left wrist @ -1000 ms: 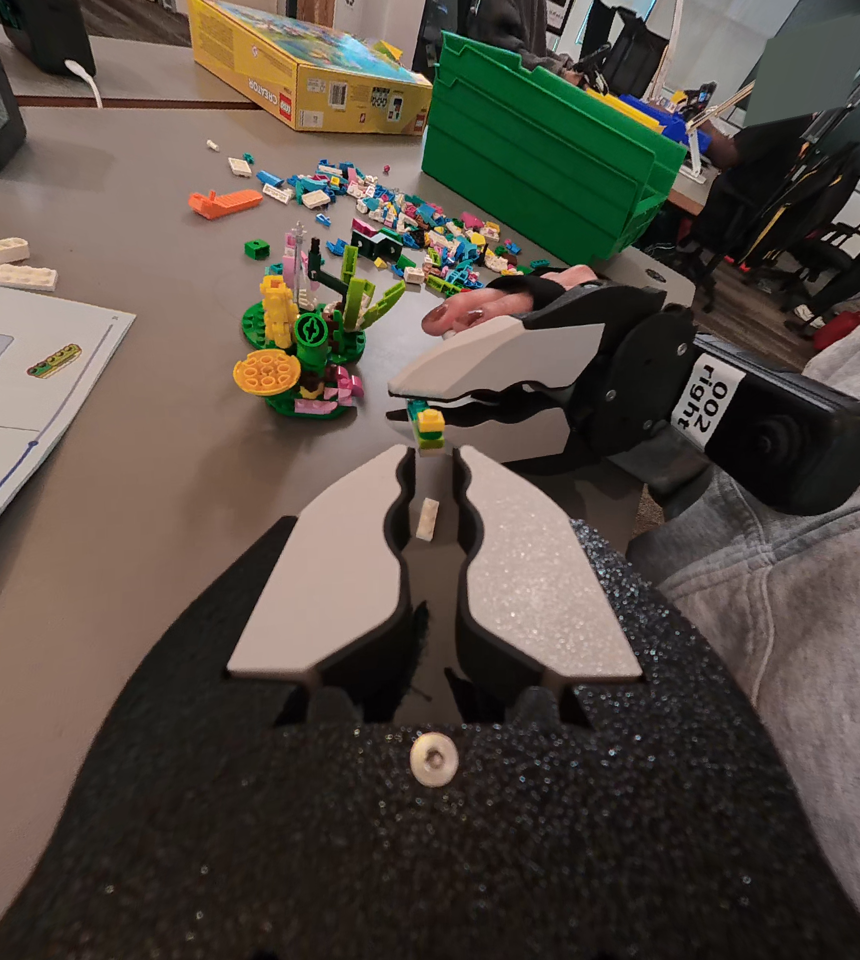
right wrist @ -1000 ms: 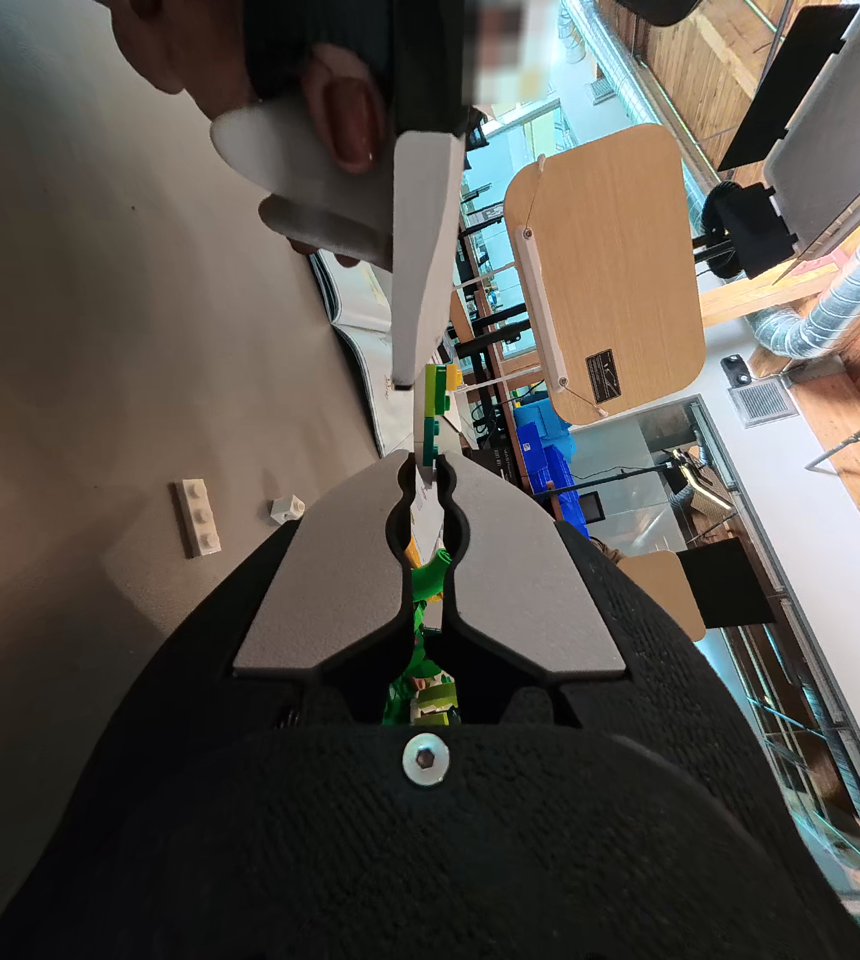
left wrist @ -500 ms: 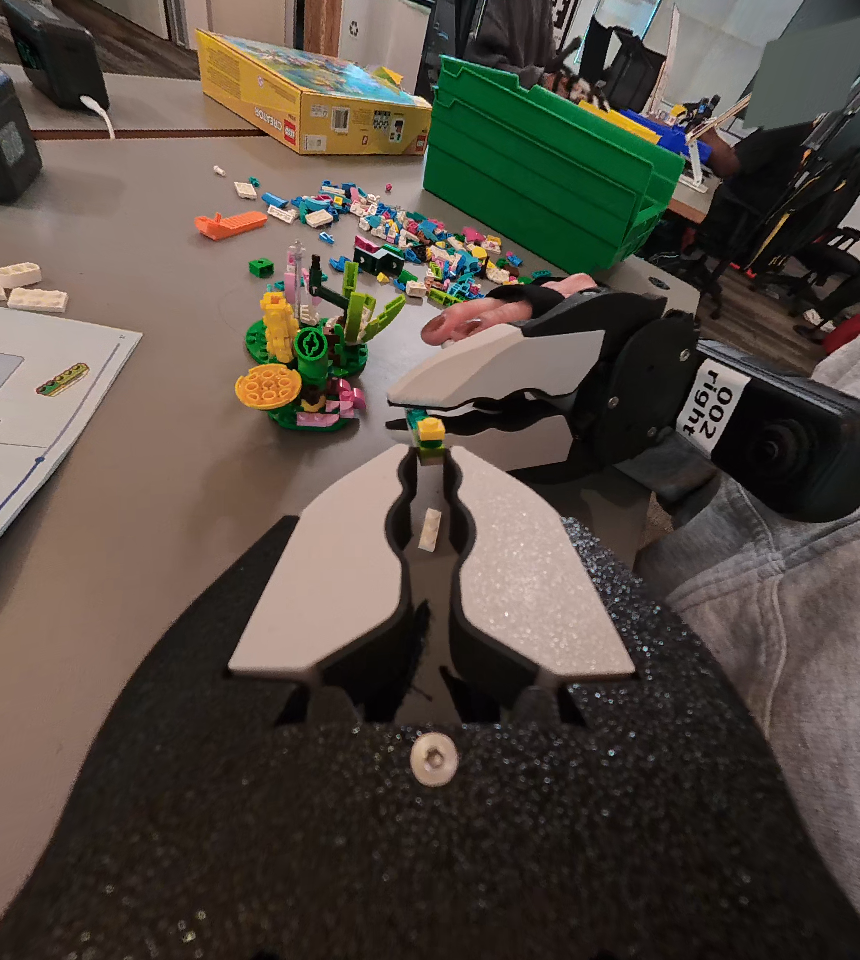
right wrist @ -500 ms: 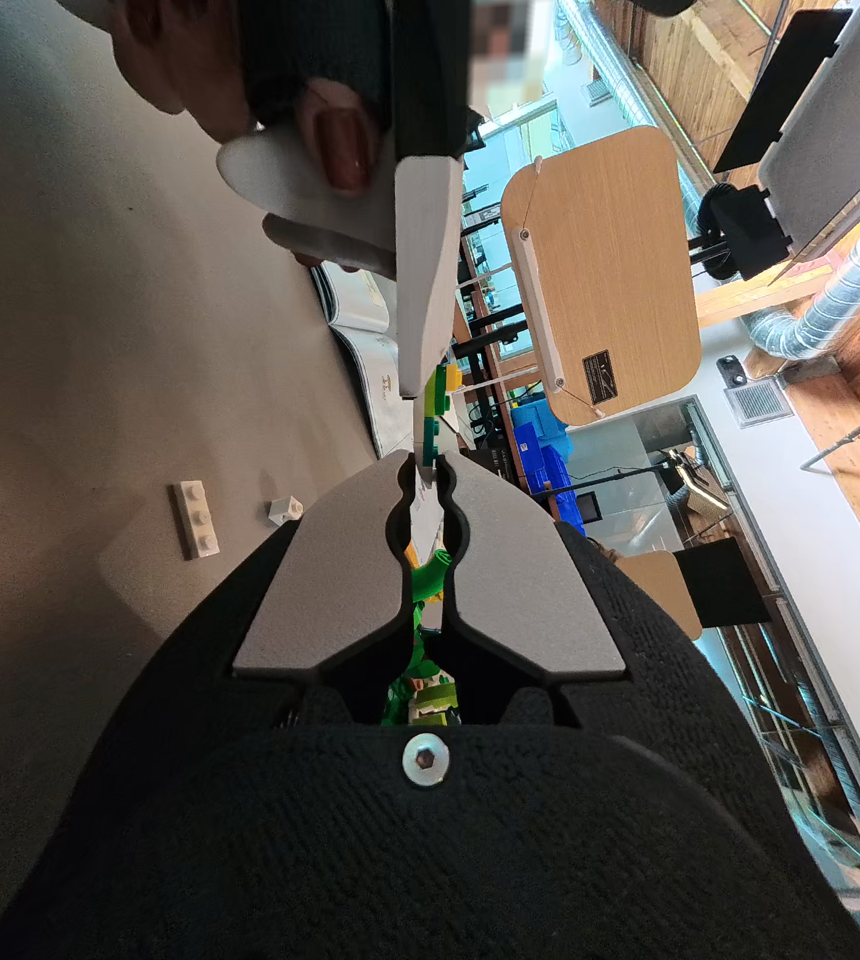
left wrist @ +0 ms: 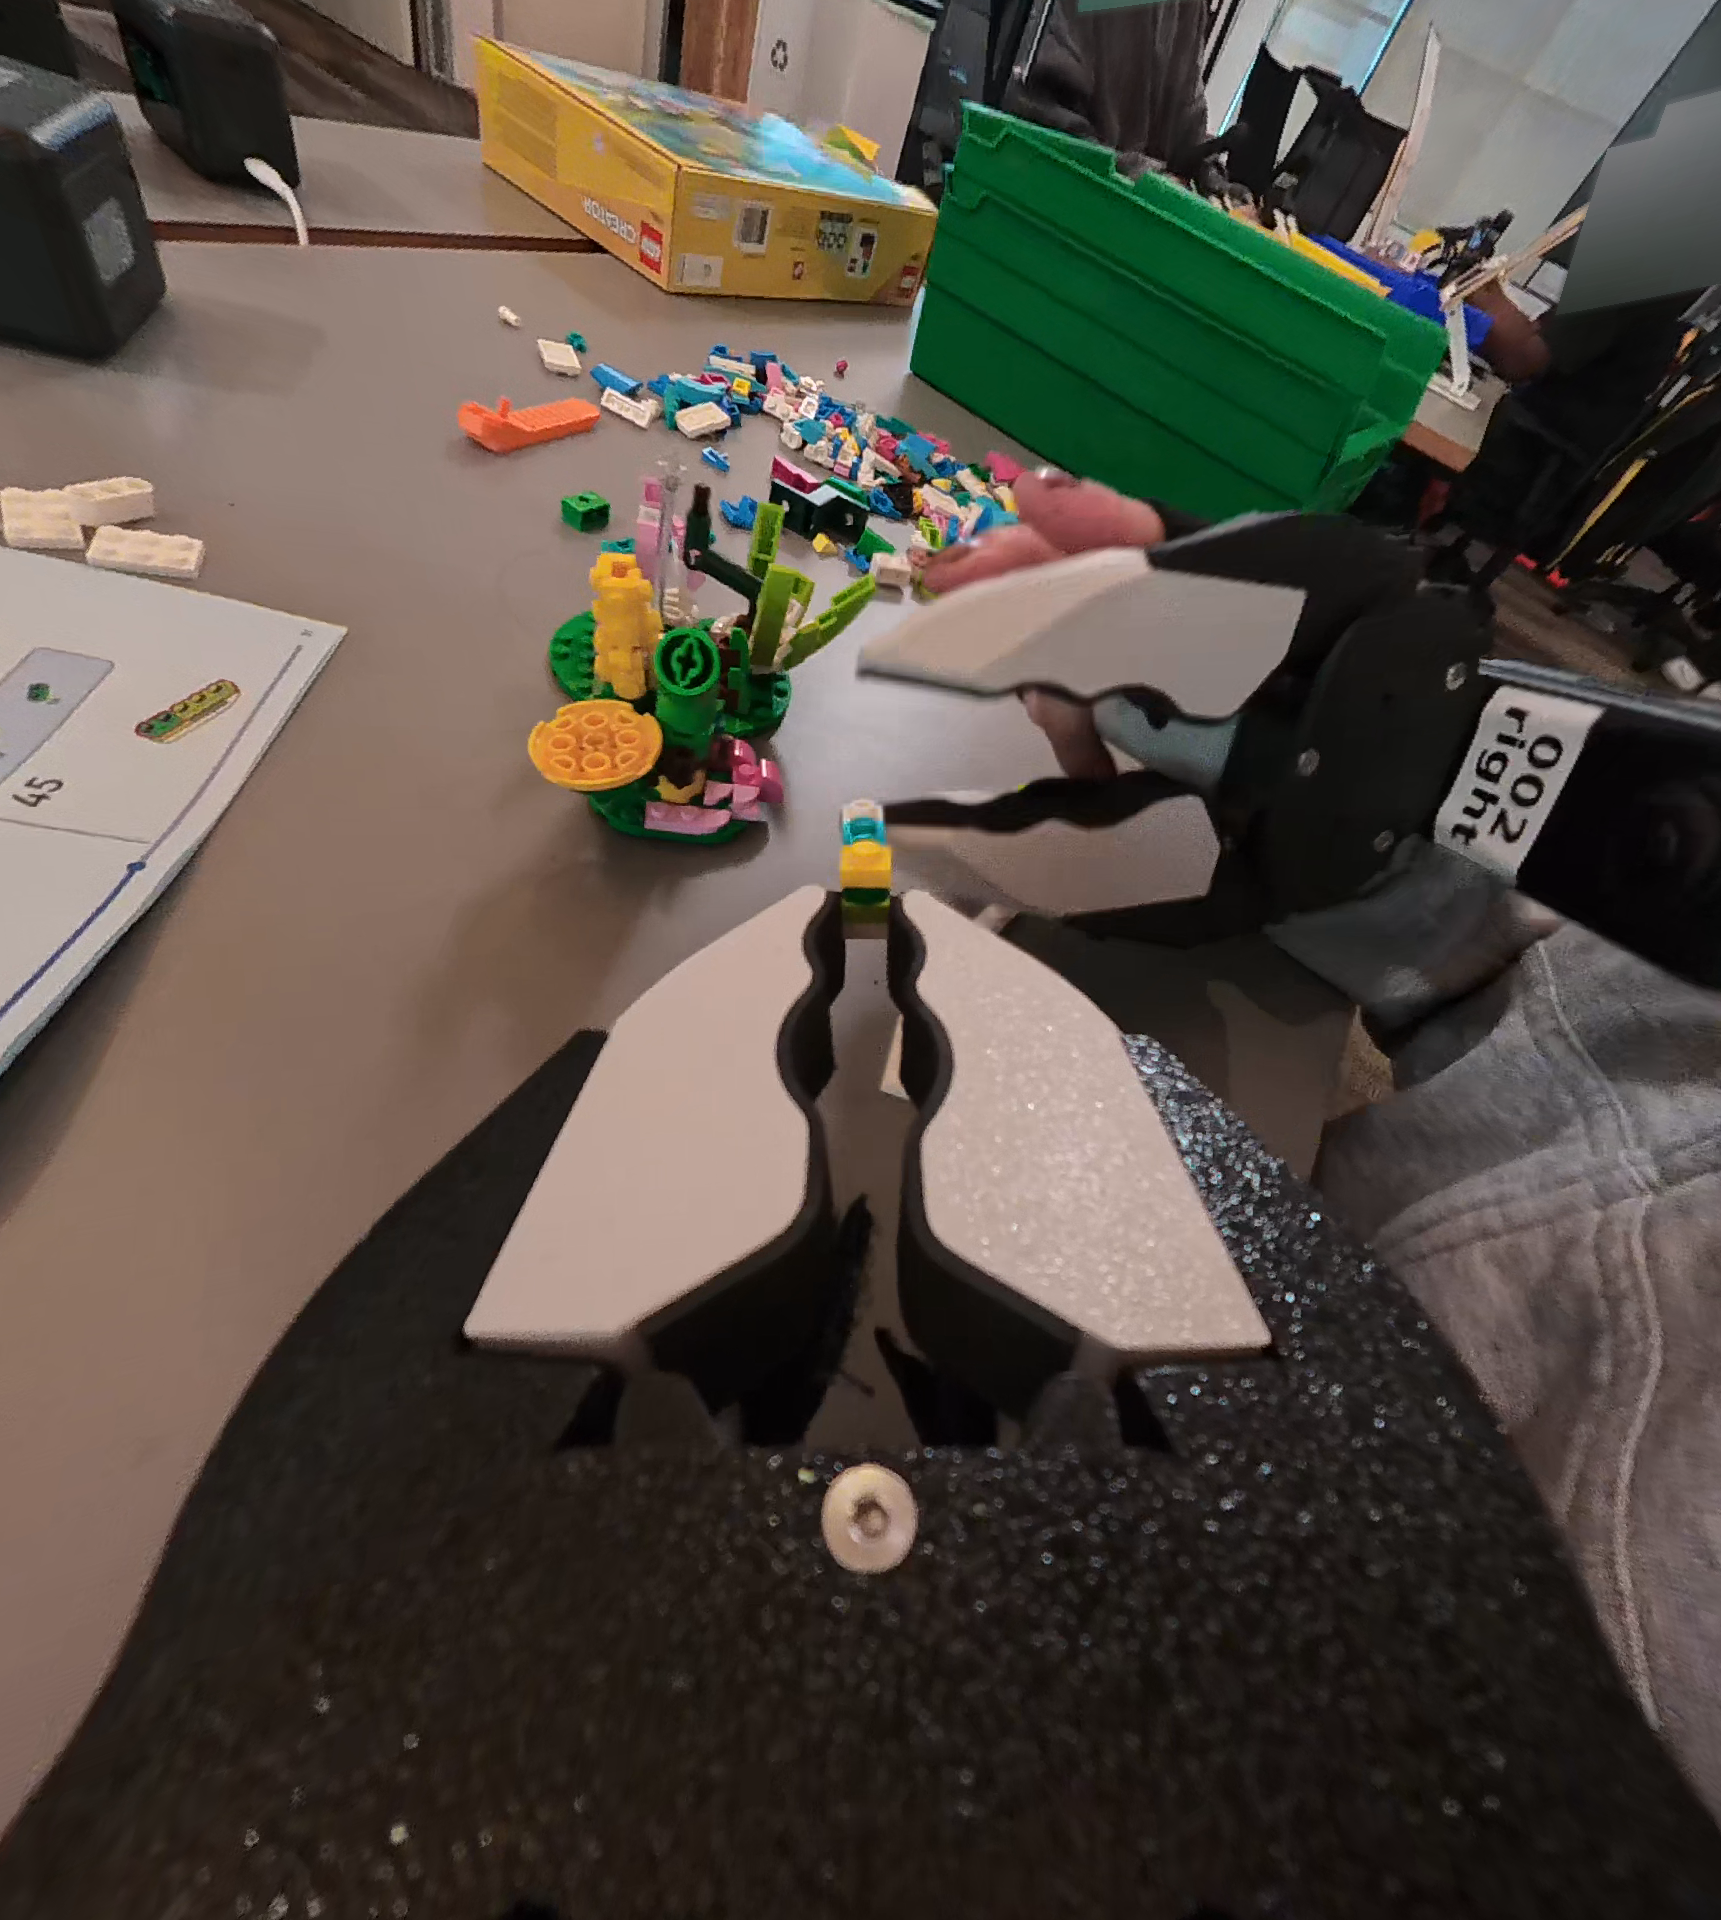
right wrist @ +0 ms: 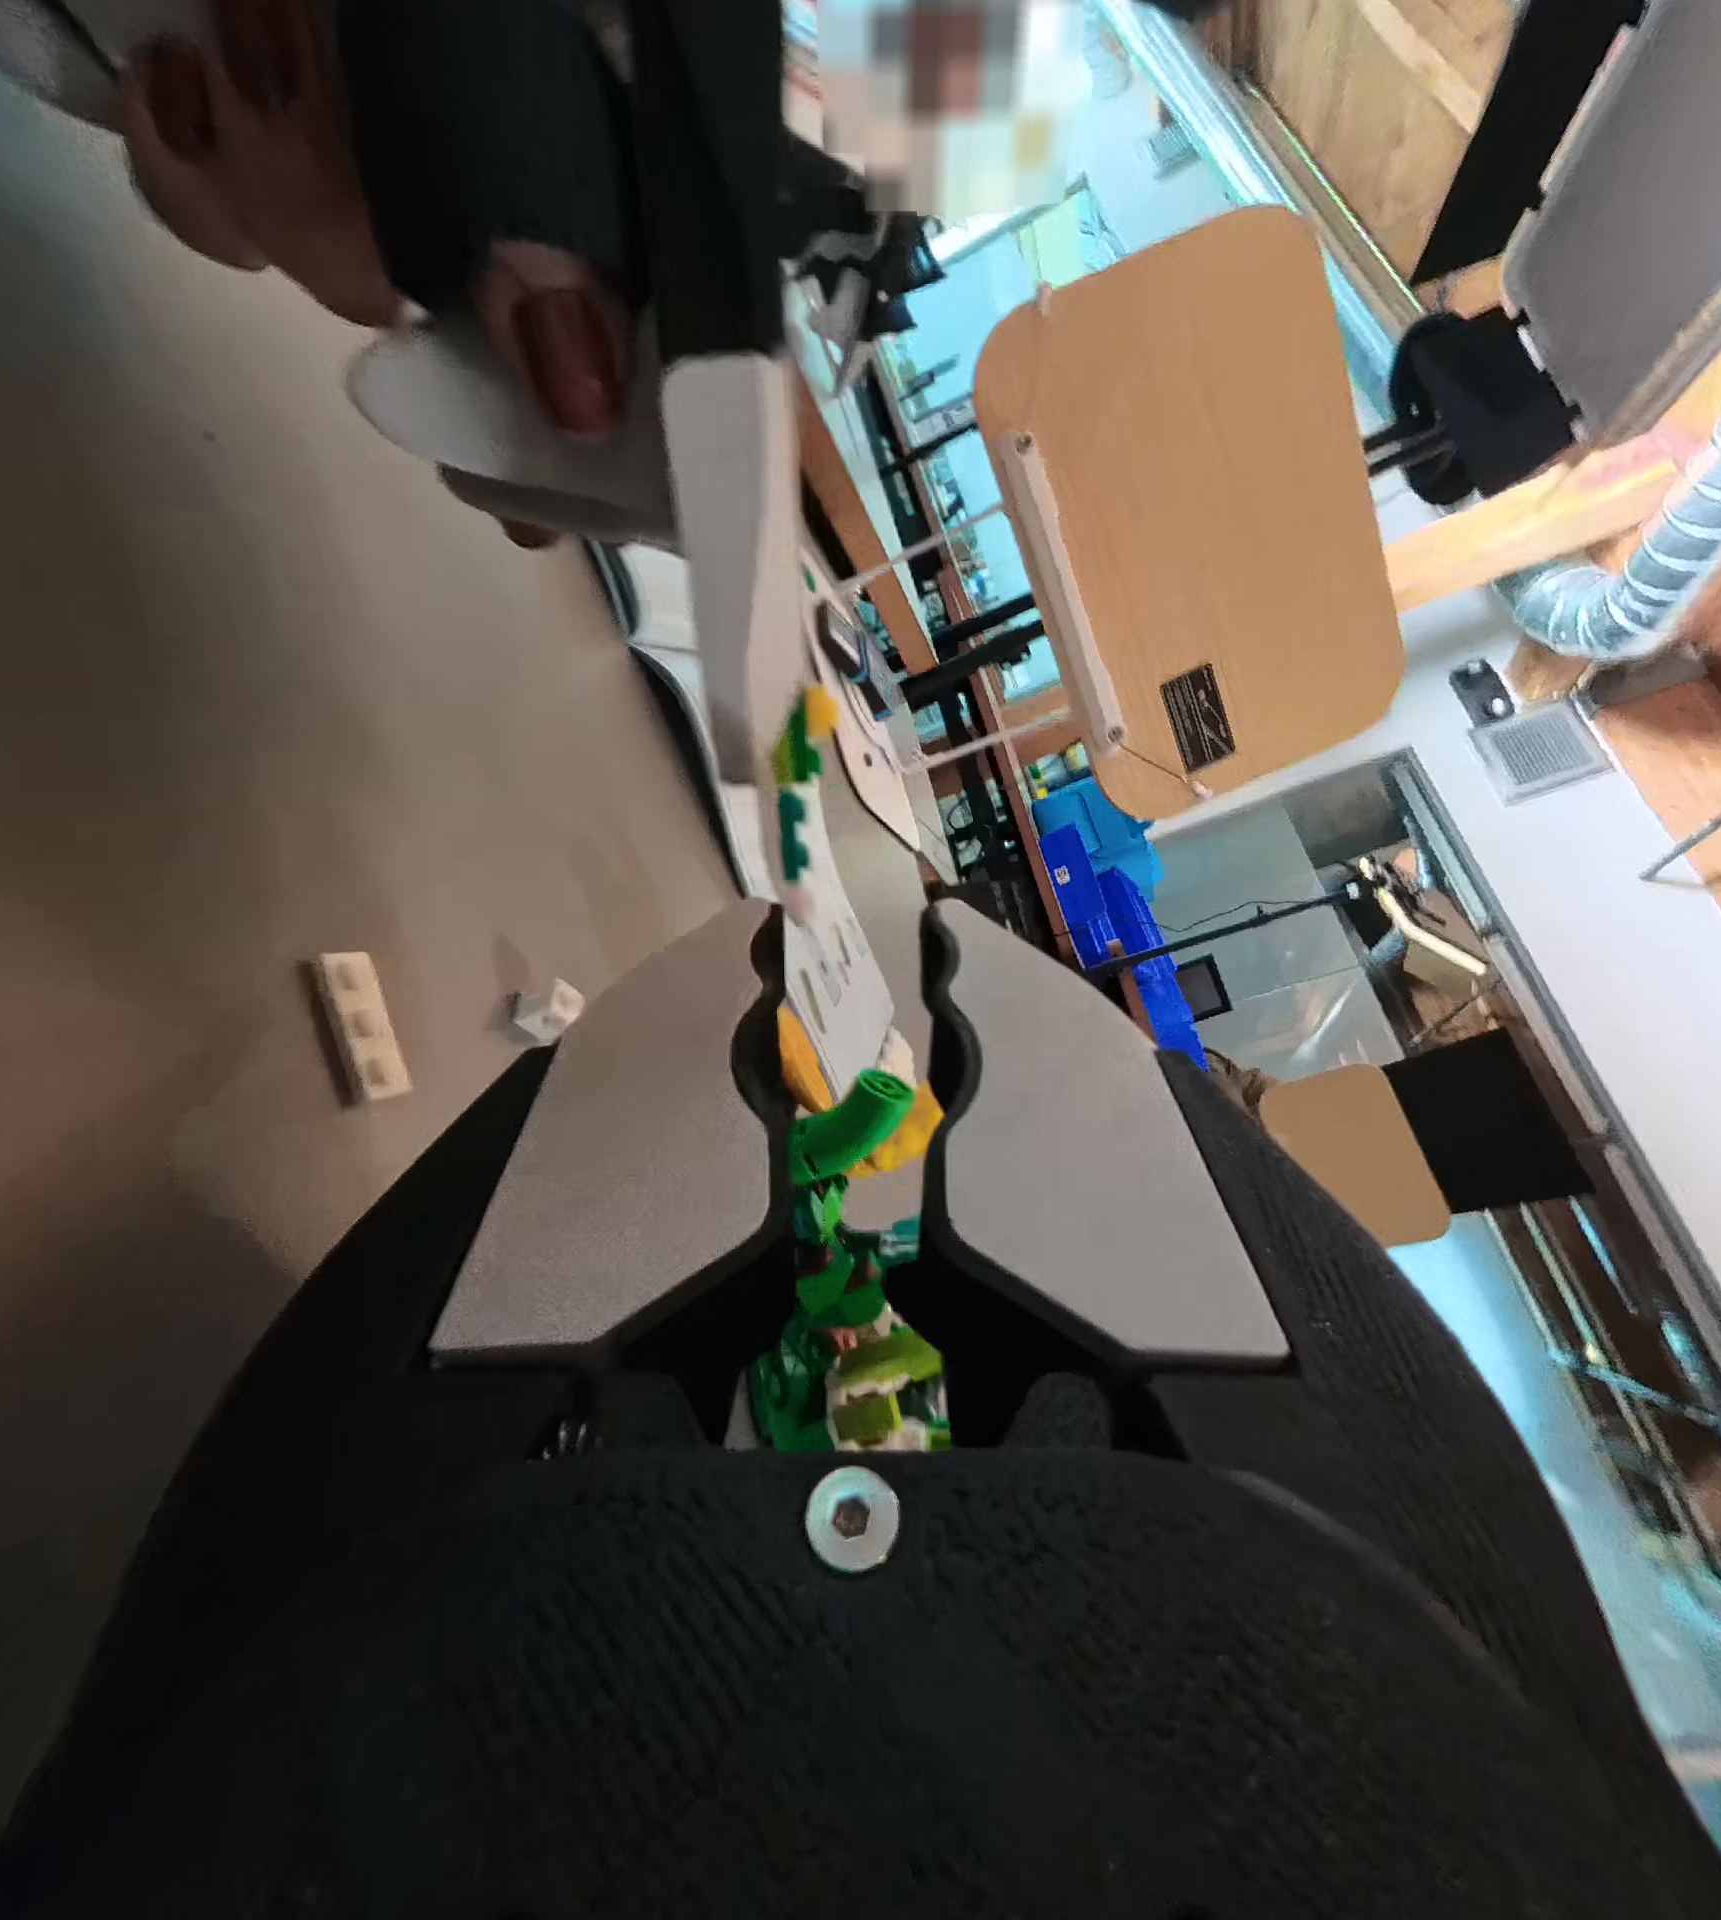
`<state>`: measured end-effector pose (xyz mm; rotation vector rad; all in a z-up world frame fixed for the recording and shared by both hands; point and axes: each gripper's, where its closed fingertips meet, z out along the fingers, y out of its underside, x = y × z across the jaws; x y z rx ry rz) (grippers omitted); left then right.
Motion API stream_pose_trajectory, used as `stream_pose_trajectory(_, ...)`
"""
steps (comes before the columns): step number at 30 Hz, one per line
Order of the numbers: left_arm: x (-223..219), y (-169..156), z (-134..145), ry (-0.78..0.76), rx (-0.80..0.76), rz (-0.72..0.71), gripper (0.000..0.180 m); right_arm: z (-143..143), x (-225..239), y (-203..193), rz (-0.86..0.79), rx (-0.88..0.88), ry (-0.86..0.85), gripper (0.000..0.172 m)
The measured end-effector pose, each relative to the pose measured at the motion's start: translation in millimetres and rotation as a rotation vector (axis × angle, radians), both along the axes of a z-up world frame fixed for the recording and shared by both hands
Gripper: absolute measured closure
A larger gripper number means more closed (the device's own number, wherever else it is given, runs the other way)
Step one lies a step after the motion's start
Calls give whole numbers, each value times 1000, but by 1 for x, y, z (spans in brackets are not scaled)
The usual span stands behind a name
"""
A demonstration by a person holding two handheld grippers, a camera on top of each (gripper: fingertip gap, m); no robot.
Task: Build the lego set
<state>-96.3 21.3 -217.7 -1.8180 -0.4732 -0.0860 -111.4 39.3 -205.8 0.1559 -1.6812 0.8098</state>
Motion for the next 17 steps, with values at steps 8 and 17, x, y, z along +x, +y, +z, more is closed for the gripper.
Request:
stream_pose_trajectory(8,-12,-8,3,98,42,12,173,19,-16,47,-117,-261,-110,147)
stream_pose_trajectory(17,-20,2,13,250,93,19,173,12,-19,128,-238,-514,-529,151)
